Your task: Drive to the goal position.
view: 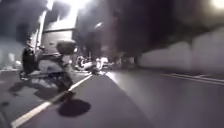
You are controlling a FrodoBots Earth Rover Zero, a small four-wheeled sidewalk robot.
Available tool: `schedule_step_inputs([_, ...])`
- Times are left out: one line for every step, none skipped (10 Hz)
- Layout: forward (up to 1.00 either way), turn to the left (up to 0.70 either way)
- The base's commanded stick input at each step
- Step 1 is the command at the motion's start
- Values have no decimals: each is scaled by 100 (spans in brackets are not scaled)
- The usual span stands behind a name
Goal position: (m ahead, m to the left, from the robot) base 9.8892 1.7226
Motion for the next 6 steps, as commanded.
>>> schedule_step_inputs([70, 0])
schedule_step_inputs([70, 0])
schedule_step_inputs([53, 0])
schedule_step_inputs([45, 0])
schedule_step_inputs([45, 0])
schedule_step_inputs([45, 0])
